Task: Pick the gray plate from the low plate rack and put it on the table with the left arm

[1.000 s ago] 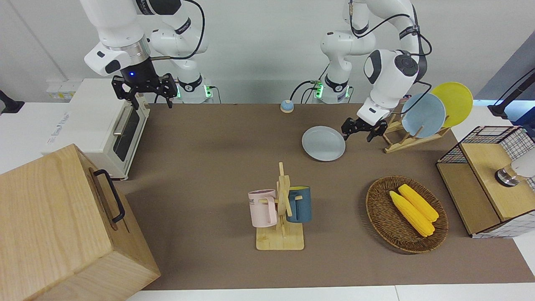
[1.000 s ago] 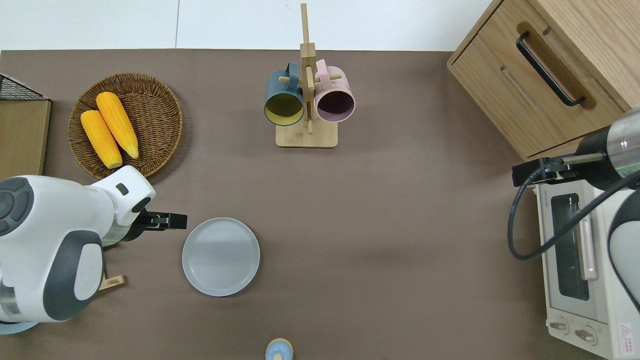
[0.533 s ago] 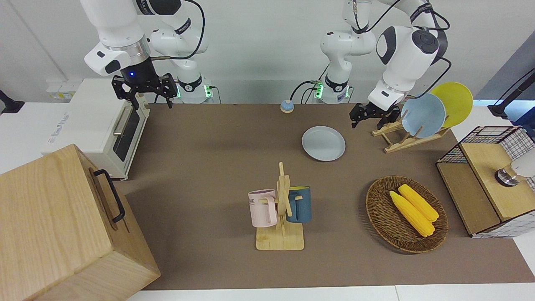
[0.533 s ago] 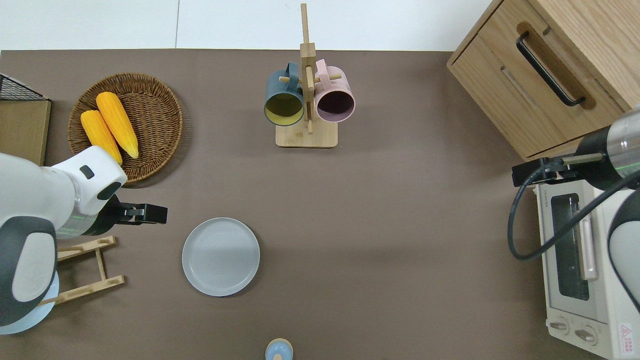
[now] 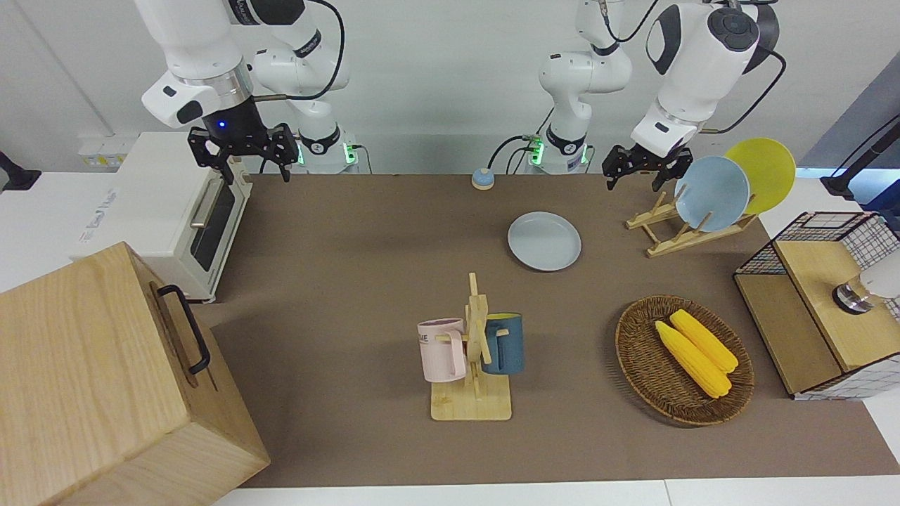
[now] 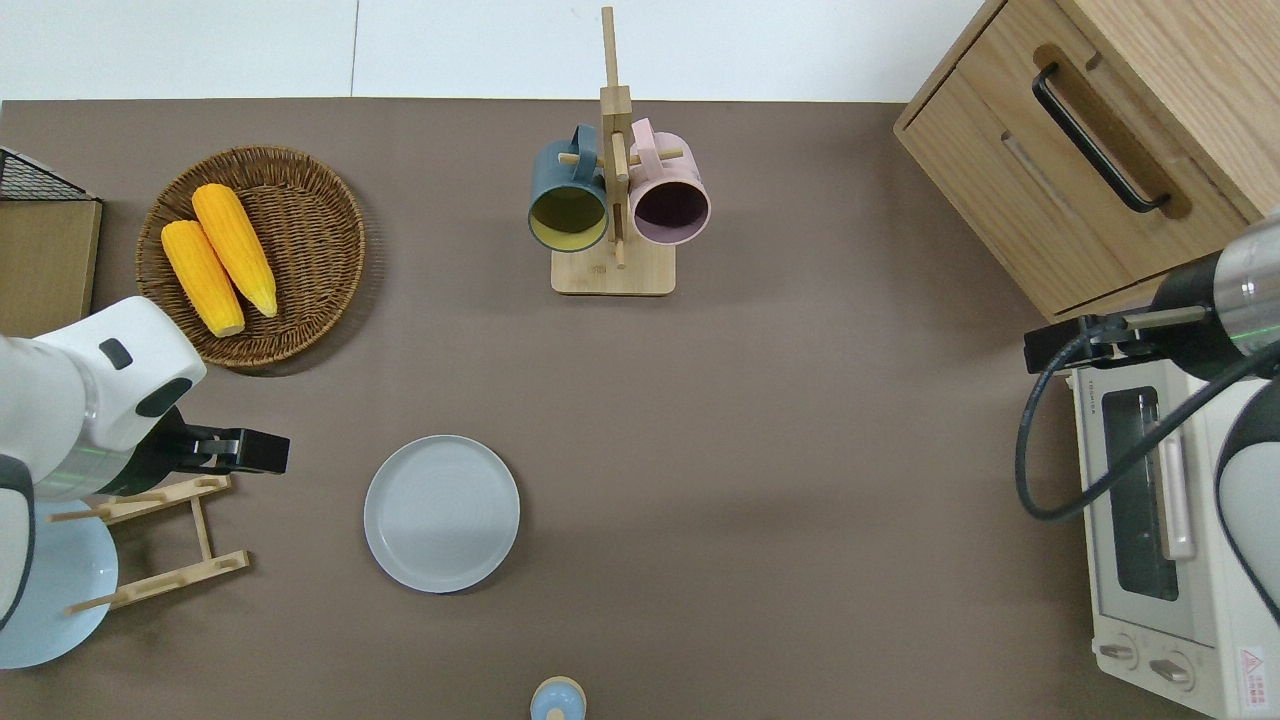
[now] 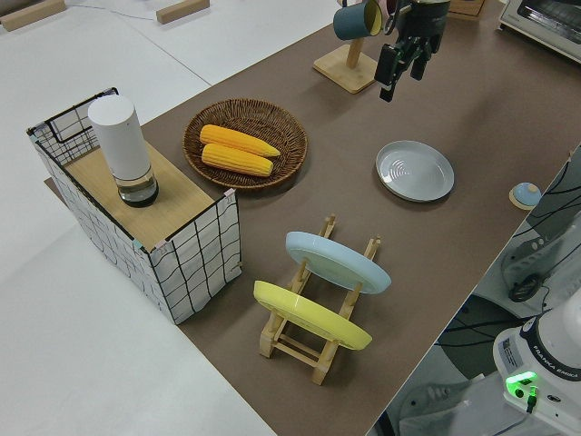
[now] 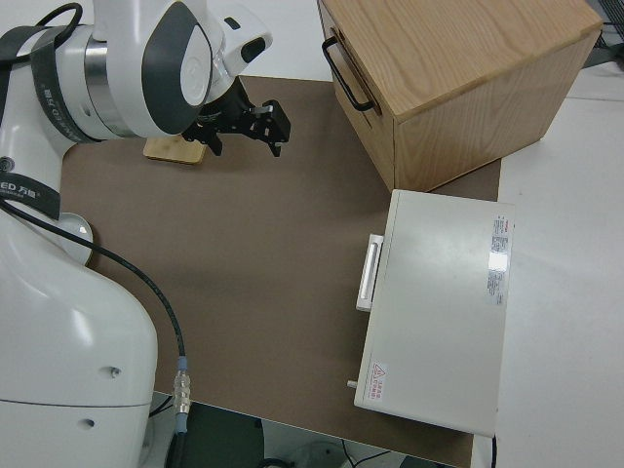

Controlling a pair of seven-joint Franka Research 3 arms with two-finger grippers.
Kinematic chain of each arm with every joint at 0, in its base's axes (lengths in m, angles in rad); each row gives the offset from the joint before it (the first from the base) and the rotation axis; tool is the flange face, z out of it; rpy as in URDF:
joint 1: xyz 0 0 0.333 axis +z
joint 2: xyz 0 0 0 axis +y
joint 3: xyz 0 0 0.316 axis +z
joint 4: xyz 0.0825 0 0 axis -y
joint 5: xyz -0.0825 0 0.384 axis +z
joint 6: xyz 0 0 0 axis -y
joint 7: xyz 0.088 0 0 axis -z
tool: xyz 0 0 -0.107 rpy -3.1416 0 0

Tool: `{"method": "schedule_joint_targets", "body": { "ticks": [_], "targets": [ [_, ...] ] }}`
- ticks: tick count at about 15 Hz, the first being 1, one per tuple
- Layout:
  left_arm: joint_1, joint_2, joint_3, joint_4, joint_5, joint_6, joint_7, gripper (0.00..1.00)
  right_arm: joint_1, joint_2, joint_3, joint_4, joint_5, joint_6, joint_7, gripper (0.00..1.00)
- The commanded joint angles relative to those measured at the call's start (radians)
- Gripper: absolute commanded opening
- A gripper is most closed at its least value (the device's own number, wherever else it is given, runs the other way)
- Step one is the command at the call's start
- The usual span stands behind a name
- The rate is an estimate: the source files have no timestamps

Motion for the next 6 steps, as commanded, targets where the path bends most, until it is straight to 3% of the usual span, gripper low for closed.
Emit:
{"method": "schedule_joint_targets", "body": {
  "ticks": [1, 6],
  "targets": [
    [0.003, -0.011, -0.001, 0.012, 0.027, -0.048, -0.010, 1.00, -0.022, 0.009, 0.020, 0.020, -0.003, -0.016, 0.013, 0.983],
    [0.000, -0.013, -0.004, 0.012, 0.058, -0.048, -0.010, 1.00, -0.022, 0.009, 0.020, 0.020, -0.003, -0.016, 0.013, 0.983]
  ]
}}
